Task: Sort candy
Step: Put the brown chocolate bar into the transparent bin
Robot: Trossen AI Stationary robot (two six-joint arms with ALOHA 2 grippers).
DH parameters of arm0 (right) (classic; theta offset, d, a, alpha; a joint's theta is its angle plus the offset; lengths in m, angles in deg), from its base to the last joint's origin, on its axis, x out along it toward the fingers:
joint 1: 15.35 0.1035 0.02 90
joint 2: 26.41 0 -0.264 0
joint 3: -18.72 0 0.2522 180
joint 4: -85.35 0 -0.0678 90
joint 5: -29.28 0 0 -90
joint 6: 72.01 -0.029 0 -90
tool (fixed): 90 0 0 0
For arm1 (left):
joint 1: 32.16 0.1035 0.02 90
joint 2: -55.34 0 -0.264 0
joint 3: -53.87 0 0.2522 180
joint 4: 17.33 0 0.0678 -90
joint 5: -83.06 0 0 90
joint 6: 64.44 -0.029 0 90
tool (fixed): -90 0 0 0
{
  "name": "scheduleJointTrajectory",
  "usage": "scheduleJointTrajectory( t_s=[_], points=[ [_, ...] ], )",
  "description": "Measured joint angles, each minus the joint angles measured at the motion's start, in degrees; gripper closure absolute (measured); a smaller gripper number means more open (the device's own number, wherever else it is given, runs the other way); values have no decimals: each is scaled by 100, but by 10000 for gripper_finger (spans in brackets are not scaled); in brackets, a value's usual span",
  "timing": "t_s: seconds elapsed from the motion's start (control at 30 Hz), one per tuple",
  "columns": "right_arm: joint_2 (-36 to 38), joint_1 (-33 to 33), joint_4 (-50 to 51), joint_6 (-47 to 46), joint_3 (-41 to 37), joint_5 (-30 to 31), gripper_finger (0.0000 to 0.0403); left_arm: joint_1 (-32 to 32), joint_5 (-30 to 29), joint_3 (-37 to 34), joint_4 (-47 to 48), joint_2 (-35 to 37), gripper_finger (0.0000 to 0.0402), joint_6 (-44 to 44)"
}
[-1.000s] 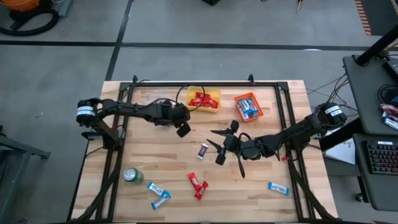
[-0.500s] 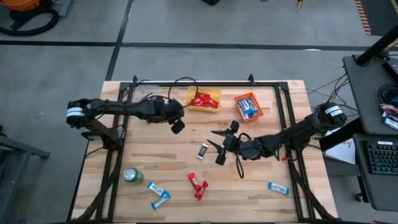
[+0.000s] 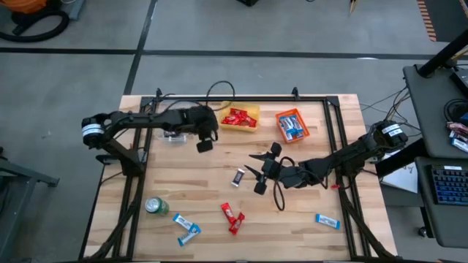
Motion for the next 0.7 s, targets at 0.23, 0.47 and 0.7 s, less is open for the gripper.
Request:
scheduleJointTrajectory(
  t_s=[0.23, 0.47, 0.7],
  points=[
    [0, -65, 196, 126, 0, 2, 220, 444, 62, 7, -172, -29, 307, -751],
    [0, -116, 228, 292, 0, -11, 220, 705, 466, 4, -200, -287, 248, -1388],
    [0, -142, 232, 300, 0, -16, 220, 839, 485, 2, -500, -818, 232, -1509]
  ],
)
